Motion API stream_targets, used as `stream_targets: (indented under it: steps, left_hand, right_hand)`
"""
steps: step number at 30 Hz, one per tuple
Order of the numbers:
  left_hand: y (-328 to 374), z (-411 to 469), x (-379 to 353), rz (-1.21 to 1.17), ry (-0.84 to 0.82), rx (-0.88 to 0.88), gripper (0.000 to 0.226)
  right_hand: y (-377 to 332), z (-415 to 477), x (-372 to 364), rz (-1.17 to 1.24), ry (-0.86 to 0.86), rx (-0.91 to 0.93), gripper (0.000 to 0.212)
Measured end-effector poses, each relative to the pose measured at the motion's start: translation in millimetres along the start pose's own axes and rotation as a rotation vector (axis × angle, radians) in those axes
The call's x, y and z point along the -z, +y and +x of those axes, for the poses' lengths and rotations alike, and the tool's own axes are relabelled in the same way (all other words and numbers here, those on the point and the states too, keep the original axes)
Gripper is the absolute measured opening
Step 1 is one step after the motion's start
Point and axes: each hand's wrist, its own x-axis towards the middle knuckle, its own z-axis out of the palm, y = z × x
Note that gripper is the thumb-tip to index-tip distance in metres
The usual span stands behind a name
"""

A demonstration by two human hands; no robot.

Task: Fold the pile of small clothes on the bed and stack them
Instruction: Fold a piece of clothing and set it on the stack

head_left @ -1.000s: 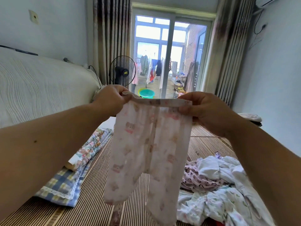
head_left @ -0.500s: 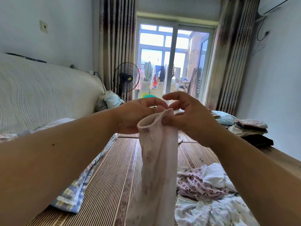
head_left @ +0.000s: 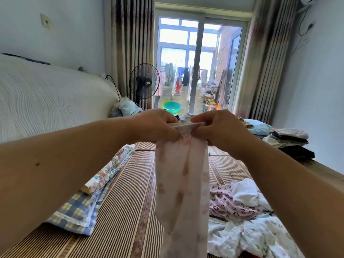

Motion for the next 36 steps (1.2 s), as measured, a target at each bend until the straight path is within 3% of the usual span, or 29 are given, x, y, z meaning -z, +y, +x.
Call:
stream_targets:
  steps: [4, 8, 12, 16, 20, 25, 32, 36]
  left_hand:
    - [0, 16, 1, 0.553, 0.189, -0.074, 0.012]
    - [-16, 44, 4, 0.709, 0.246, -0.04, 0.017]
    - [-36, 75, 7, 0.625, 0.219, 0.093, 0.014]
    - [-64, 111, 11, 0.452, 0.238, 0.216, 0.023]
    - [-76, 140, 18, 0.316, 0.265, 0.129, 0.012]
    - [-89, 154, 23, 0.452, 0.403, -0.091, 0.018]
    - [-107, 92, -19, 0.355, 0.308, -0.131, 0.003]
    - [-123, 20, -69, 0.263, 0.188, -0.059, 0.012]
  right_hand:
    - [8, 19, -12, -0.294, 0.067, 0.041, 0.019]
    - [22, 58, -33, -0.501, 0.008, 0.051, 0.023]
    - [42, 93, -56, -0.514, -0.016, -0.023, 0.022]
    - [69, 124, -82, -0.103, 0.009, -0.186, 0.022]
    - [92, 147, -97, 0.03, 0.175, -0.154, 0.013]
    - [101, 155, -89, 0.152, 0.253, -0.02, 0.004]
    - [100, 88, -85, 0.034, 0.05, -0.016, 0.008]
    - [109, 5, -97, -0.056, -0.078, -0.073, 0.005]
